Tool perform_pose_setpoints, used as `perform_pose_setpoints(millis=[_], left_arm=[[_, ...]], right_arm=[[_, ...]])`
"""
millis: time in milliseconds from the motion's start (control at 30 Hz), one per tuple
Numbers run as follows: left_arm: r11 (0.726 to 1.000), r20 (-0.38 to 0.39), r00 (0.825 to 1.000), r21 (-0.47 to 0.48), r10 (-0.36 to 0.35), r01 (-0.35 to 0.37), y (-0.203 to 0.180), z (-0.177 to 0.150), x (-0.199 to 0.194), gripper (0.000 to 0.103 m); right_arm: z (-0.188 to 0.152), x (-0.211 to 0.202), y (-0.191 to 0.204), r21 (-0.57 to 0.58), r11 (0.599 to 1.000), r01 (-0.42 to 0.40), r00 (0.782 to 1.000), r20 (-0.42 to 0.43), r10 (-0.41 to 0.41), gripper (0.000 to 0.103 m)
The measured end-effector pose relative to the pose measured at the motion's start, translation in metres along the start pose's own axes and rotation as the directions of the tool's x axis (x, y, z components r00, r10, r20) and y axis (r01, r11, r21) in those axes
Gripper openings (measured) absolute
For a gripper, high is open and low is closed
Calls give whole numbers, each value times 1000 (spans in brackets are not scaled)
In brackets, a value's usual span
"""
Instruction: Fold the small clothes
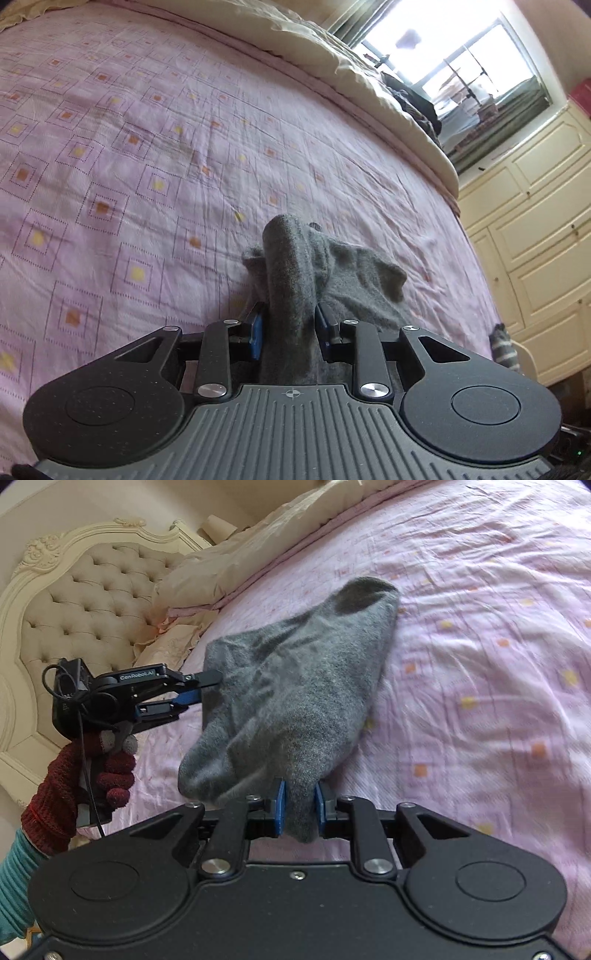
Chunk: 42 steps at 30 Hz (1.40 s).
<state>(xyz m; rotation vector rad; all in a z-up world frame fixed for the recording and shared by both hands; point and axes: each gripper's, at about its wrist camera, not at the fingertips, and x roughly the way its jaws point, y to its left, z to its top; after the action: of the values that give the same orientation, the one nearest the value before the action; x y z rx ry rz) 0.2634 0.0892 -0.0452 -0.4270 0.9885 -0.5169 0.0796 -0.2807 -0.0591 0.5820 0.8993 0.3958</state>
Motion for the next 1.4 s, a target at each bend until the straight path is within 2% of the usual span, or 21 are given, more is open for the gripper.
perform_pose_setpoints(millis=[100, 200, 267, 367, 500, 567, 633, 700, 767, 867, 1000, 1067, 1100, 1133, 1167, 1200, 1333, 1400], left_arm=[[994, 63, 996, 92, 61, -67, -14, -12, -13, 28], [982, 132, 987, 152, 96, -116, -28, -27, -27, 45], [975, 152, 984, 188, 94, -122, -35, -37, -35, 54], [957, 161, 983, 263, 86, -126, -50, -59, -41, 58], [919, 154, 980, 356, 123, -172, -59, -82, -32, 58], [919, 133, 978, 342, 161, -198, -51, -87, -22, 58], [932, 130, 975, 292, 183, -214, -37, -89, -19, 58], [948, 132, 973, 232, 190, -216, -23, -91, -21, 58], [964, 120, 979, 193, 164, -185, -13, -90, -20, 62], [987, 61, 993, 121, 102, -109, 0, -90, -16, 64], [995, 25, 999, 93, 30, -32, 6, -88, -11, 70], [996, -1, 1000, 91, 1, -1, 7, -86, -9, 69], [996, -22, 999, 80, -32, 34, 8, -85, -7, 69], [996, -38, 997, 61, -62, 64, 10, -84, -5, 57], [996, -55, 995, 31, -82, 84, 12, -83, -2, 32], [996, -61, 995, -5, -85, 85, 14, -85, 1, 26], [984, -22, 989, -102, -147, 144, 11, -93, -6, 26], [980, -19, 985, -99, -174, 172, 1, -99, -14, 26]], right_arm=[[-11, -13, -7, 8, 999, 50, 998, 38, -50, 32], [-18, -24, -7, -5, 995, 104, 991, 84, -103, 42], [-22, -27, -3, -40, 990, 136, 984, 117, -131, 47], [-24, -22, 7, -104, 981, 161, 980, 138, -146, 49], [-31, -16, 16, -142, 982, 128, 983, 152, -106, 61], [-30, -11, 18, -147, 981, 125, 983, 156, -102, 62], [-29, -5, 16, -135, 985, 111, 984, 152, -90, 73], [-29, 0, 13, -121, 988, 91, 987, 145, -73, 75], [-28, 7, 8, -103, 992, 76, 988, 141, -61, 75], [-26, 17, -3, -46, 999, 29, 991, 133, -23, 75], [-25, 26, -14, 18, 999, -44, 991, 129, 41, 75], [-25, 30, -17, 38, 996, -86, 988, 129, 80, 66], [-25, 31, -17, 45, 995, -92, 988, 129, 86, 44], [-24, 32, -16, 47, 996, -76, 989, 132, 69, 24], [-23, 31, -14, 40, 997, -69, 989, 133, 63, 24], [-21, 27, -11, 25, 997, -74, 988, 139, 70, 24], [-14, -6, 1, -20, 997, -75, 985, 156, 77, 23], [-11, -21, 2, -38, 998, -57, 989, 134, 62, 24]])
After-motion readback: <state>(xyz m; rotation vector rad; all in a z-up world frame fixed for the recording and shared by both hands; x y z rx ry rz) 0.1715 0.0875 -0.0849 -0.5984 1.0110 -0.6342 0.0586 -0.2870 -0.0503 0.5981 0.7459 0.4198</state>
